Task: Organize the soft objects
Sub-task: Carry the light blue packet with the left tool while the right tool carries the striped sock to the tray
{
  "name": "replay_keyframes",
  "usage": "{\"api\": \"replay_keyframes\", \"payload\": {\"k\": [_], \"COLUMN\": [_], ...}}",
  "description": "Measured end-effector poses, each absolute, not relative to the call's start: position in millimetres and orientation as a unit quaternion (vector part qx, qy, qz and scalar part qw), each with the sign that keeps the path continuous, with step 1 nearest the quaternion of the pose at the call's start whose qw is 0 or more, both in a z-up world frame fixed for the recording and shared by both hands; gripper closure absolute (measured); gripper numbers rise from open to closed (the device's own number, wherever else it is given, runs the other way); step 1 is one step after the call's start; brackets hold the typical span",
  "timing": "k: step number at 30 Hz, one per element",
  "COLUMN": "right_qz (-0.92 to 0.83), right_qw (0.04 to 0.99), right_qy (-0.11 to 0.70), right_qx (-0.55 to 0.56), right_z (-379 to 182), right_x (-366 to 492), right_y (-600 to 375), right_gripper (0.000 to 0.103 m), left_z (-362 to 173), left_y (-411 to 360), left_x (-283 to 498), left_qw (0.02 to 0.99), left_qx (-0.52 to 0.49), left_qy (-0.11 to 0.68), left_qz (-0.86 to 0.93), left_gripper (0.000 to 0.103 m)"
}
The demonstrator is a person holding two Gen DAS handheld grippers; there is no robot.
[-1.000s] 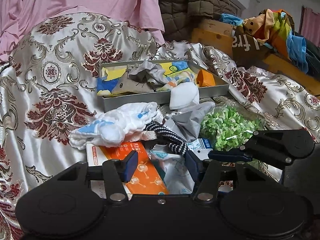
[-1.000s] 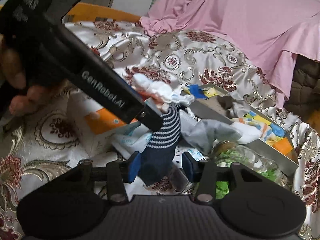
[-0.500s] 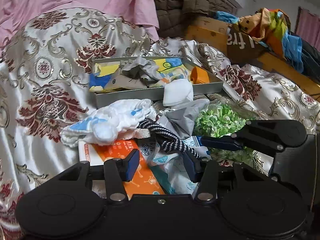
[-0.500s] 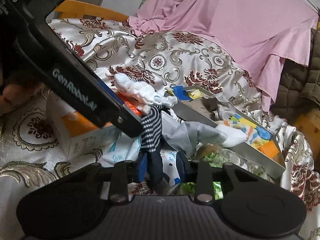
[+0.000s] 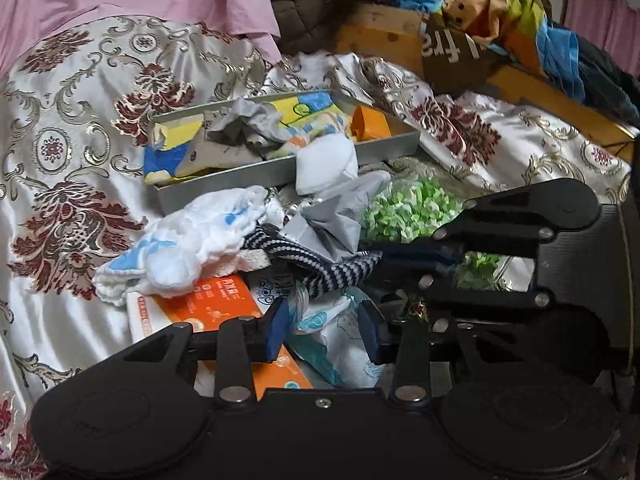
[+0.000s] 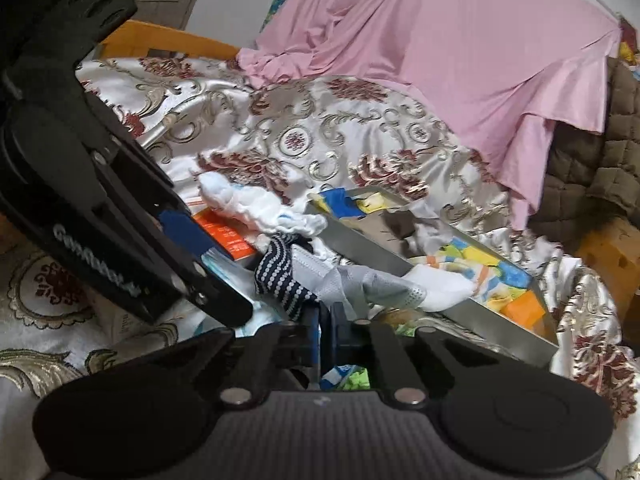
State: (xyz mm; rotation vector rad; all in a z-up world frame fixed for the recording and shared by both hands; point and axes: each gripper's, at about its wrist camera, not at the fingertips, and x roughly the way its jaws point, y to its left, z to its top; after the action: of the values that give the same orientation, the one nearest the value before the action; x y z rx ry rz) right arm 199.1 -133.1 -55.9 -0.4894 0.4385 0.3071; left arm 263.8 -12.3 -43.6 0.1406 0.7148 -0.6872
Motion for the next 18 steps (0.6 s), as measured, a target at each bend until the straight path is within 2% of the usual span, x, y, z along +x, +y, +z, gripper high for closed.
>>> {"api": "replay_keyframes", "payload": {"k": [2, 3, 8, 9, 18], "right_qz": [0.161, 0.164, 0.159, 0.157, 0.115], "right_qw": [0.930, 0.928, 0.930, 0.931, 0.951], "right_qy": [0.225, 0.229, 0.210, 0.205, 0.125], "right_qx": [-0.243, -0.244, -0.255, -0.259, -0.258], "right_z": [-59, -60, -58, -57, -33], "right_x": [202, 202, 196, 194, 178], "right_y": [-133, -132, -129, -129, -141], "right_gripper": [0.096, 0.096, 0.102, 0.102, 0.102], "left_z": [-44, -44, -43, -41, -12], "left_y": [-13, -13, -12, -11, 7], "left_x": [264, 264, 260, 259, 236], "left_qw": [0.877, 0.879, 0.885, 0.888, 0.920], "left_qx": [0.071, 0.074, 0.069, 0.065, 0.011], "left_qy": [0.343, 0.342, 0.340, 0.337, 0.292], "left_qz": [-0.329, -0.325, -0.310, -0.305, -0.259], "left_gripper": [0.064, 0.071, 0.079, 0.084, 0.084]}}
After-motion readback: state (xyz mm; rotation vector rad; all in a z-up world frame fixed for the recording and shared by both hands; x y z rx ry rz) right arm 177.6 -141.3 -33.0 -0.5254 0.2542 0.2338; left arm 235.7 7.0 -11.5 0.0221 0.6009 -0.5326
